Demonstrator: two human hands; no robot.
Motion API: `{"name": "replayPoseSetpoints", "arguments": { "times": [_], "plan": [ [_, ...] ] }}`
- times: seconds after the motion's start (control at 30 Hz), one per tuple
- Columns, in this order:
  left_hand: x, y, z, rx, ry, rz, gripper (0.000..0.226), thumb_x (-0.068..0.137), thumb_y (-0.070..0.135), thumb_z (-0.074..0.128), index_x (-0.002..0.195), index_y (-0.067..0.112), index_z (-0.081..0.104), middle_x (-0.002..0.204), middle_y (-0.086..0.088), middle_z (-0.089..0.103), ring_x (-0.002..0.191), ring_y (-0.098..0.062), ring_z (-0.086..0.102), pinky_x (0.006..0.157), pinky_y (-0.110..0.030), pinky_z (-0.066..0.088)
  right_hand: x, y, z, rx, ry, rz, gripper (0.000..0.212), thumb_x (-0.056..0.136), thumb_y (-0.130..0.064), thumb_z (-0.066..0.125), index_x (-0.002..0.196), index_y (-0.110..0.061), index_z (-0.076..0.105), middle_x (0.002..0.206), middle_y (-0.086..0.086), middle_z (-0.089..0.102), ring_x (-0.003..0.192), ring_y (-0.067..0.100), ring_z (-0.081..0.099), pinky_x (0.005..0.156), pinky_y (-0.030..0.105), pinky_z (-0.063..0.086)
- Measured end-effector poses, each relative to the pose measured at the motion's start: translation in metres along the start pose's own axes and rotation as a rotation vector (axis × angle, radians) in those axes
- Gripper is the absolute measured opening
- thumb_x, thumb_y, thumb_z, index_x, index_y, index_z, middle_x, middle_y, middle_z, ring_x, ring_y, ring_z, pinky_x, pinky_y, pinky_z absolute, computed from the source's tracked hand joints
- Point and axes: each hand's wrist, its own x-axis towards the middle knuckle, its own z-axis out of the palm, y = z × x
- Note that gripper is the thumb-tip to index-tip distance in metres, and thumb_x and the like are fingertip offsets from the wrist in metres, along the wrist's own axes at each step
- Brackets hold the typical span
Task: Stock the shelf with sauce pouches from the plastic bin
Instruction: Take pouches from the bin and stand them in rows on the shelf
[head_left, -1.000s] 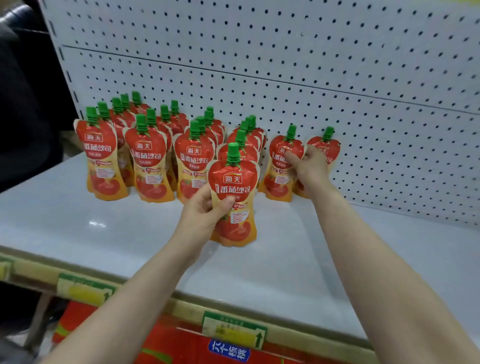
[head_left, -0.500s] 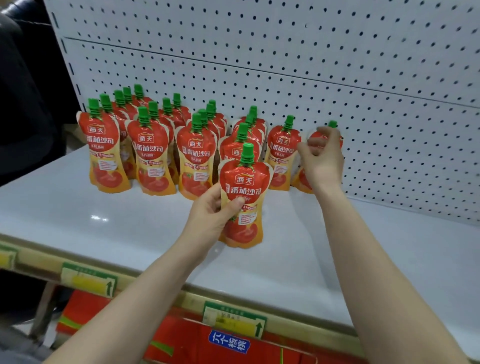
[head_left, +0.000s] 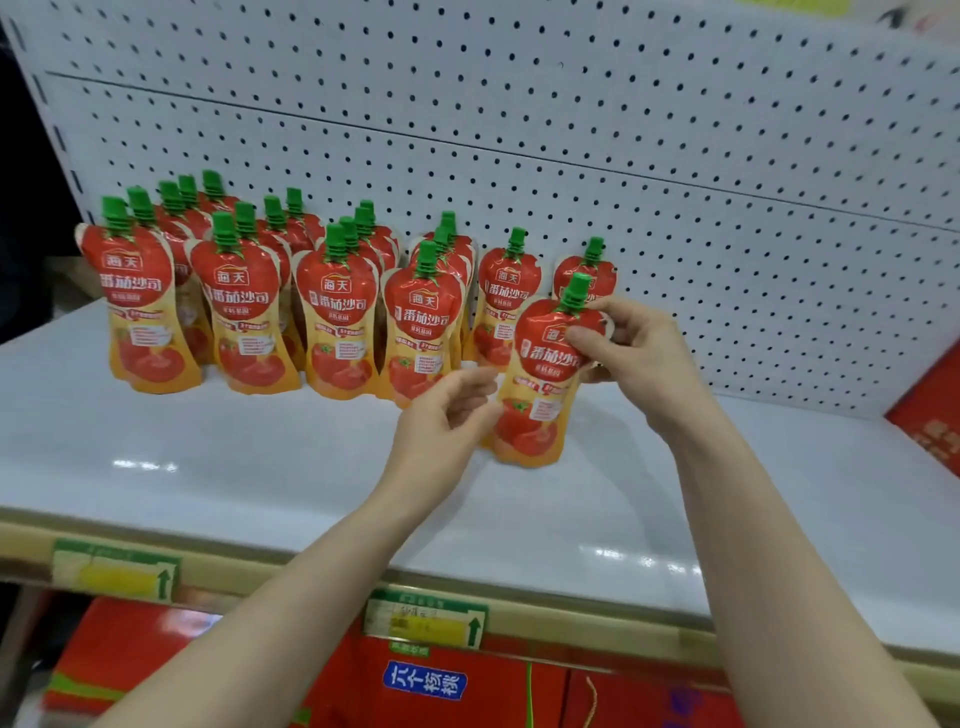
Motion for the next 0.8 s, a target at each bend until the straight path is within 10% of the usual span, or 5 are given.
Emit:
{"name": "replayPoseSetpoints", "arguments": {
  "times": [0.2,0.47,0.8],
  "plan": [
    [0.009,-0.025,0.017,0.39,-0.136,-0.097,0.044,0.091,0.017,0.061,0.134,0.02,0.053,0.135,0.0,0.056,0.116,-0.014,0.055,0.099,-0.023,0.043,0.039,0.031,0.007,-0.099,0.126,-0.002,0.025,0.092,-0.015,0.066,0.117,-0.012,0.066,0.102,0.004,0.074,0.091,0.018,0.073,0.078,0.043,0.061],
    [0.053,-0.039,0.036,0.626,-0.221,-0.214,0.06,0.096,0.025,0.054,0.15,0.019,0.029,0.158,0.0,0.025,0.14,-0.024,0.034,0.114,-0.04,0.032,0.088,0.039,0.037,-0.151,0.072,-0.107,0.008,0.091,-0.027,0.063,0.09,-0.035,0.066,0.093,-0.006,0.074,0.089,0.017,0.072,0.081,0.05,0.058],
    [0.064,-0.046,0.04,0.666,-0.18,-0.2,0.063,0.098,0.023,0.051,0.153,0.016,0.02,0.161,0.0,0.014,0.149,-0.019,0.012,0.12,-0.034,0.017,0.107,0.049,0.041,-0.237,0.047,-0.183,0.005,0.096,-0.025,0.06,0.1,-0.026,0.062,0.094,-0.007,0.071,0.085,0.009,0.069,0.073,0.03,0.057]
  ]
}}
